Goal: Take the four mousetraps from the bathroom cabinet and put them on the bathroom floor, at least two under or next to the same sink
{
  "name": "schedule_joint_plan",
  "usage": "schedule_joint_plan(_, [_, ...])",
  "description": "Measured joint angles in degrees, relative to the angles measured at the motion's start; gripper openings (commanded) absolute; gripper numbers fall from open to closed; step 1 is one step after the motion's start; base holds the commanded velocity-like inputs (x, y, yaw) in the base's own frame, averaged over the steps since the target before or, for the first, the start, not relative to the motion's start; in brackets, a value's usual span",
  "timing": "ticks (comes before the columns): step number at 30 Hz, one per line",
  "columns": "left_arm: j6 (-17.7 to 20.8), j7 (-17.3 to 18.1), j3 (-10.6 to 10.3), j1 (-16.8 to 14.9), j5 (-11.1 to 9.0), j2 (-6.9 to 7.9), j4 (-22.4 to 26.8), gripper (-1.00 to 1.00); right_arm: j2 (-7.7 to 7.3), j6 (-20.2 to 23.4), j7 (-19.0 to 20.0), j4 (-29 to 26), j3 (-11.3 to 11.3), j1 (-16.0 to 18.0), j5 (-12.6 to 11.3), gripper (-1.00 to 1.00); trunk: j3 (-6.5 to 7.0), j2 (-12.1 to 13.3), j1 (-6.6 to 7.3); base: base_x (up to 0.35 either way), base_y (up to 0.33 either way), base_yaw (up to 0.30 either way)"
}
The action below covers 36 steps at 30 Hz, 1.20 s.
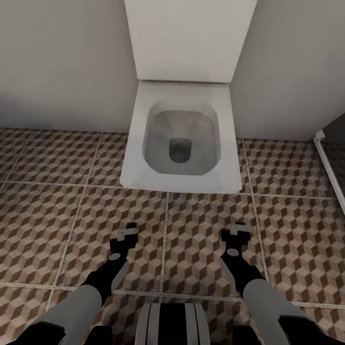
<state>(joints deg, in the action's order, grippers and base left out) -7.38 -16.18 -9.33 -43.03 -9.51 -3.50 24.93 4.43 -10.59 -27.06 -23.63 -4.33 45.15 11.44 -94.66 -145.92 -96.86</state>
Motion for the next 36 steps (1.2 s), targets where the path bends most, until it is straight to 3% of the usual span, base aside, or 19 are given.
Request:
schedule_joint_plan(13, [-3.8, 0.0, 0.0, 0.0, -0.3, 0.09, 0.8, -1.0, 0.66, -1.5, -0.8, -2.9, -0.3, 0.0, -0.5, -1.0, 0.0, 0.0, 0.0, 0.0, 0.0, 0.0])
schedule_joint_plan(24, [-4.8, 0.7, -0.2, 0.0, 0.2, 0.84, 0.4, -1.0, 0.46, -1.4, -0.2, 0.3, -0.2, 0.0, -0.5, -1.0, 0.0, 0.0, -0.01, 0.0, 0.0, 0.0])
schedule_joint_plan(31, [-9.8, 0.8, -0.5, 0.0, 0.1, 0.98, -0.4, -1.0, 0.35, -1.4, -0.2, 1.1, -0.2, 0.0, -0.5, -1.0, 0.0, 0.0, -0.01, 0.0, 0.0, 0.0])
schedule_joint_plan(36, [-10.6, 0.5, -0.5, 0.0, 0.1, 0.91, -1.0, -1.0, 0.14, -1.2, -0.1, 1.1, -0.2, 0.0, -0.5, -1.0, 0.0, 0.0, 0.0, 0.0, 0.0, 0.0])
